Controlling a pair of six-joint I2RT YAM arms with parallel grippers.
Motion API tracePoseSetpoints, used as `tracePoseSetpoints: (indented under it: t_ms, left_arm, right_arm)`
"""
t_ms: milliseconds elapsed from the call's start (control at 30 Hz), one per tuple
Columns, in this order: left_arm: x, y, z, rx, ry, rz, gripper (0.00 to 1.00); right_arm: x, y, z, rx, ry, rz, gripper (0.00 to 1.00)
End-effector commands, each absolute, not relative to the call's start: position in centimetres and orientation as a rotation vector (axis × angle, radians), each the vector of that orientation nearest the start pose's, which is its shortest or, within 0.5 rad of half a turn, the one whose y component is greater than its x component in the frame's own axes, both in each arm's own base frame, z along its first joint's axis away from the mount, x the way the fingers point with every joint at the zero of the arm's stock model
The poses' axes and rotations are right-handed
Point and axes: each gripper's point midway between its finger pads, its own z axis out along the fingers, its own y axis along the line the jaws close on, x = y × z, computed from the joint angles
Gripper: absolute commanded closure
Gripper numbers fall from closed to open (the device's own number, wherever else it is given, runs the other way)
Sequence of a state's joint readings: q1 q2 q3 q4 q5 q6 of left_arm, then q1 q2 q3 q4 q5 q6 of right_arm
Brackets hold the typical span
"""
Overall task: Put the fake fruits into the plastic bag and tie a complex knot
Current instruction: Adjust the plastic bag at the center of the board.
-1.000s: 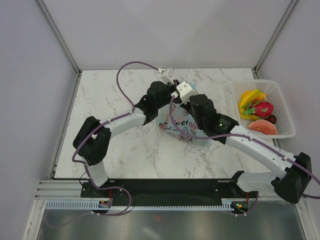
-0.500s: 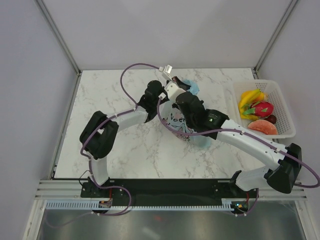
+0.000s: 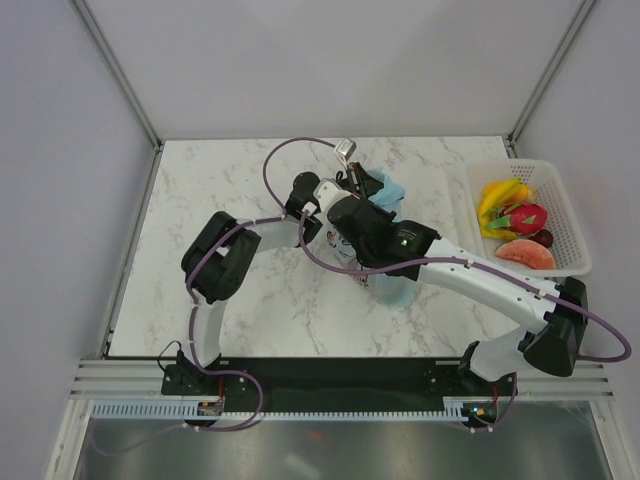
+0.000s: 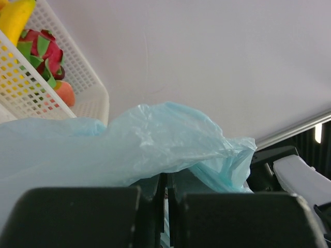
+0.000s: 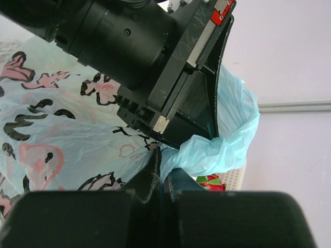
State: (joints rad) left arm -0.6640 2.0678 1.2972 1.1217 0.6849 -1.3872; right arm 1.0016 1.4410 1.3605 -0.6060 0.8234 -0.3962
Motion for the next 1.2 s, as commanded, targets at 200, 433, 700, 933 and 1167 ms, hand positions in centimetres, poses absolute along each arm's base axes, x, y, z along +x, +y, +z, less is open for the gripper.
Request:
tracePoseSetpoints:
  t_ms: [200, 433, 700, 933, 1167]
  left_arm:
    - [29.9, -45.9, 24.6, 0.274, 1.802, -2.245, 0.98]
    - [30.1, -45.8, 22.6, 0.335, 1.968, -1.984, 0.98]
    - [30.6, -45.0, 19.6, 0.337, 2.22, -1.764, 0.98]
    - [30.0, -45.8, 18.7, 0.484, 2.308, -1.749, 0.98]
    - [29.3, -48.1, 23.2, 0.346, 2.076, -2.019, 0.98]
  right_arm:
    - [28.9, 26.8, 28.7, -0.949, 1.774, -0.26, 1.0]
    - [28.7, 25.4, 30.1, -0.912, 1.754, -0.289, 1.0]
    - [29.1, 23.6, 31.0, -0.907, 1.725, -0.361, 1.0]
    - [28.2, 24.0, 30.9, -0.962, 1.704, -0.274, 1.0]
    - [26.6, 26.2, 31.6, -0.832, 1.751, 0.017, 1.0]
